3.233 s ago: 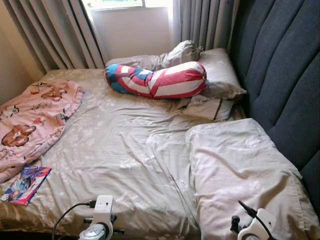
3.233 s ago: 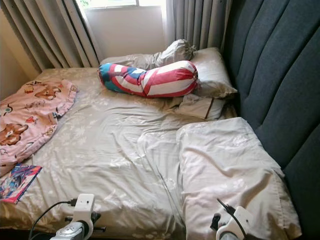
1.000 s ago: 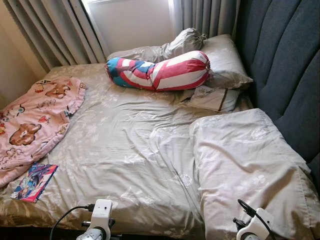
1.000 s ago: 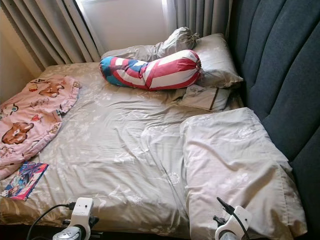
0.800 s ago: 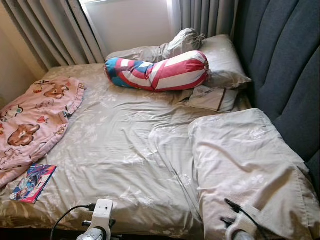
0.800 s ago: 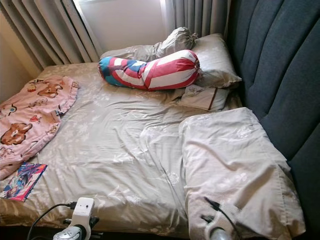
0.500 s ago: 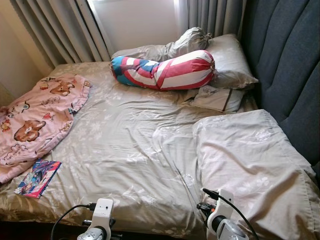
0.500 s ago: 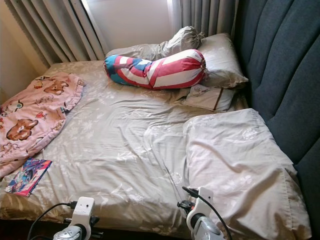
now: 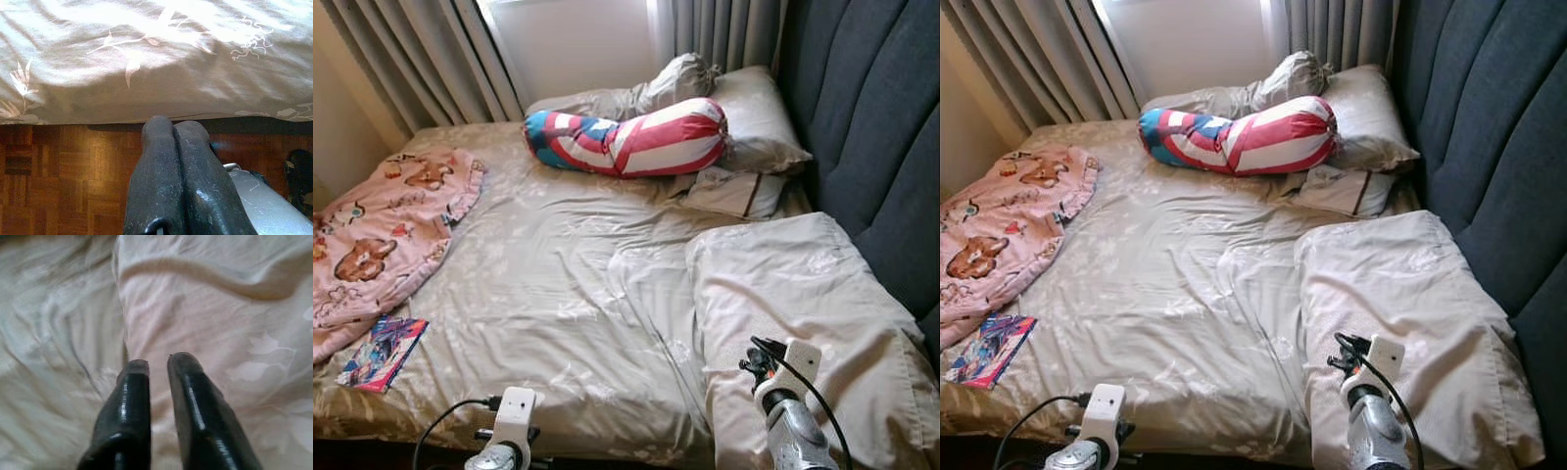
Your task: Clean up the room
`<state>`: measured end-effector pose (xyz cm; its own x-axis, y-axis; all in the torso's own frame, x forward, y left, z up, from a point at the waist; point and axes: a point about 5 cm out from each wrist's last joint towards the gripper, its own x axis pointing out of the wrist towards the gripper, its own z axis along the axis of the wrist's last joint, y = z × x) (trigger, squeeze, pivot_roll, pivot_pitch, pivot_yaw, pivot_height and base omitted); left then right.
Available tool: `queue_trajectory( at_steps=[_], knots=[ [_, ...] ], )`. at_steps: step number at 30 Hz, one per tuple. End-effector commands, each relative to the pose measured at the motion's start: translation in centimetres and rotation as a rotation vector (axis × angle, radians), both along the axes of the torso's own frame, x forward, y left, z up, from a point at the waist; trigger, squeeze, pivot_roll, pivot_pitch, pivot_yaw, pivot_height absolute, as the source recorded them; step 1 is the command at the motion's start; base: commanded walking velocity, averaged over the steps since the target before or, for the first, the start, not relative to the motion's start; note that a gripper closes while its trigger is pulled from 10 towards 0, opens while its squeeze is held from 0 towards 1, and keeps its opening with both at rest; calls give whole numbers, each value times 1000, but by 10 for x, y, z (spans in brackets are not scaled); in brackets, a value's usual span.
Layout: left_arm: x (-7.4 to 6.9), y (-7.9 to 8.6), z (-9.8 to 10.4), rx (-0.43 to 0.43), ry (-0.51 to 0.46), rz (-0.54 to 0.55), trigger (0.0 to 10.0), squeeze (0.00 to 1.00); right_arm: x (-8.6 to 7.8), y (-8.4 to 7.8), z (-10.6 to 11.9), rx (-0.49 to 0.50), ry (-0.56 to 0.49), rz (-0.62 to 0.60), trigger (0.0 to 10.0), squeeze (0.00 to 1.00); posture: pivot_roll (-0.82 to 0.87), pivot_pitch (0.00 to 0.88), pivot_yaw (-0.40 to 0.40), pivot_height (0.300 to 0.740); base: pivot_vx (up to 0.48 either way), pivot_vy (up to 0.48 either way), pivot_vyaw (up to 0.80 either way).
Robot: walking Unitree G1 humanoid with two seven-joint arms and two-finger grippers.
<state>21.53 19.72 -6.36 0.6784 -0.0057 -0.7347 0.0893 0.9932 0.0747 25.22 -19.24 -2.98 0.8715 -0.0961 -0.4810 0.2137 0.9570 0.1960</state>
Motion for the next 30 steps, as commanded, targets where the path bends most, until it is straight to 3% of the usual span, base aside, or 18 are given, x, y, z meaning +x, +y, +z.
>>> queue_trajectory(
  at_steps=[1, 4, 8, 11, 15, 18, 19, 24, 25, 27, 30],
  knots=[
    [2, 4, 2, 16, -3, 0, 10000, 0, -3, -4, -2, -45, 31, -1, 10000, 1000, -46, 66, 126, 740, 0, 0, 0],
    [2, 4, 2, 16, -4, 0, 10000, 0, -6, -7, -5, -77, 68, 0, 10000, 1000, -50, 65, 125, 740, 0, 0, 0],
    [2, 3, 2, 16, -4, 0, 10000, 0, -15, -14, -9, -198, 124, 36, 10000, 1000, -57, 64, 126, 740, 0, 0, 0],
    [3, 3, 2, 16, -4, -3, 10000, 0, -19, -23, -3, -310, 88, 52, 10000, 1000, -60, 62, 125, 740, 0, 0, 0],
    [3, 2, 2, 16, -4, -4, 10000, 0, -19, -31, 5, -333, 37, -21, 10000, 1000, -62, 59, 123, 740, 0, 0, 0],
    [4, 2, 2, 16, -5, -4, 10000, 0, -21, -43, 18, -394, -45, -123, 10000, 1000, -62, 58, 123, 740, 0, 0, 0],
    [4, 2, 3, 17, -5, -4, 10000, 0, -25, -53, 27, -446, -94, -214, 10000, 1000, -64, 58, 123, 740, 0, 0, 0],
    [5, 1, 3, 18, -6, -6, 10000, 0, -40, -73, 43, -569, -155, -372, 10000, 1000, -69, 54, 123, 740, 0, 0, 0],
    [5, 1, 3, 18, -6, -6, 10000, 0, -40, -73, 43, -569, -155, -372, 10000, 1000, -69, 54, 123, 740, 0, 0, 0],
    [6, 0, 3, 17, -6, -8, 10000, 0, -56, -89, 49, -701, -127, -496, 10000, 1000, -71, 52, 123, 740, 0, 0, 0],
    [6, 0, 3, 17, -6, -9, 10000, 0, -63, -95, 46, -681, -88, -543, 10000, 1000, -74, 51, 124, 740, 0, 0, 0]
  ],
)
